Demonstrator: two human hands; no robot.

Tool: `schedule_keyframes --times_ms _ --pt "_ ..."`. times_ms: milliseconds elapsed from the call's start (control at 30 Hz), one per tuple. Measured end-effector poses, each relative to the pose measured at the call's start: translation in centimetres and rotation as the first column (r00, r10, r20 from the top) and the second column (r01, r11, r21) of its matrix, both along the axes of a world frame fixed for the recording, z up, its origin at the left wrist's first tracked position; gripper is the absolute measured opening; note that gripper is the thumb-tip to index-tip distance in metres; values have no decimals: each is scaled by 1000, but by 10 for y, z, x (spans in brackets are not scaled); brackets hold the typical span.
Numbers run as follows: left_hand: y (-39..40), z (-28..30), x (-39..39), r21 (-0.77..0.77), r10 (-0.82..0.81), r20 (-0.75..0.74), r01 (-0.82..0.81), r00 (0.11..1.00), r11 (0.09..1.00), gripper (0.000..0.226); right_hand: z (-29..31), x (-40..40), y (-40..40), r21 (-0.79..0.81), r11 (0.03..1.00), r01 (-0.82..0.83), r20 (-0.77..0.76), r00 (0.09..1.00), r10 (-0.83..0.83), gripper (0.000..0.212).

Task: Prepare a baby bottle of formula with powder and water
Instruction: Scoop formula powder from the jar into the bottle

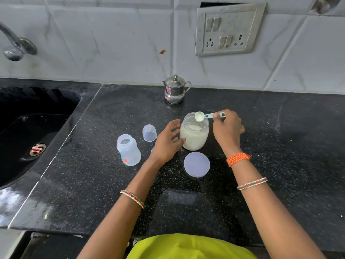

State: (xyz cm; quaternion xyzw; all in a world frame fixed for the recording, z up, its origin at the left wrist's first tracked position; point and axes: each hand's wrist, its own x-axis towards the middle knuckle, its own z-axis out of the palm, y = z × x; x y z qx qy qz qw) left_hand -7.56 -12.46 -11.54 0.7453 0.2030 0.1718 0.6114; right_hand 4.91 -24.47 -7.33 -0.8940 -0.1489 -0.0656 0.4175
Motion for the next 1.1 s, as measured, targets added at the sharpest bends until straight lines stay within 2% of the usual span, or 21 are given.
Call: schedule_keyframes --times_ms 133,300,400,600,767,900,1000,1100 --pt "0 2 0 -9 -11 5 11 1000 1000 59 -3 0 2 -8 1000 -4 5 1000 4 9" --pt "-2 -1 -1 9 1 1 -1 1000 1000 59 -18 -4 -3 -44 988 -151 261 952 158 7" --pt "-3 -2 -2 -9 6 7 -6 1000 1000 61 -25 -8 -6 -7 986 -166 331 930 159 8" --pt "-1 1 -3 -9 17 25 -17 1000 1000 60 -18 -10 -2 175 982 -74 72 995 62 14" --pt "1 17 -9 2 154 189 -158 970 988 47 0 -22 3 368 928 -54 -15 998 64 11" --pt "9 36 -31 -45 383 396 -399 834 916 39 19 -42 21 472 871 -135 5 989 150 14" --pt "24 42 -63 -107 550 541 -597 636 795 34 24 -61 40 483 847 -221 32 971 235 16" --pt "38 30 -98 -207 668 585 -712 460 671 26 23 -82 59 467 815 -342 68 933 353 18"
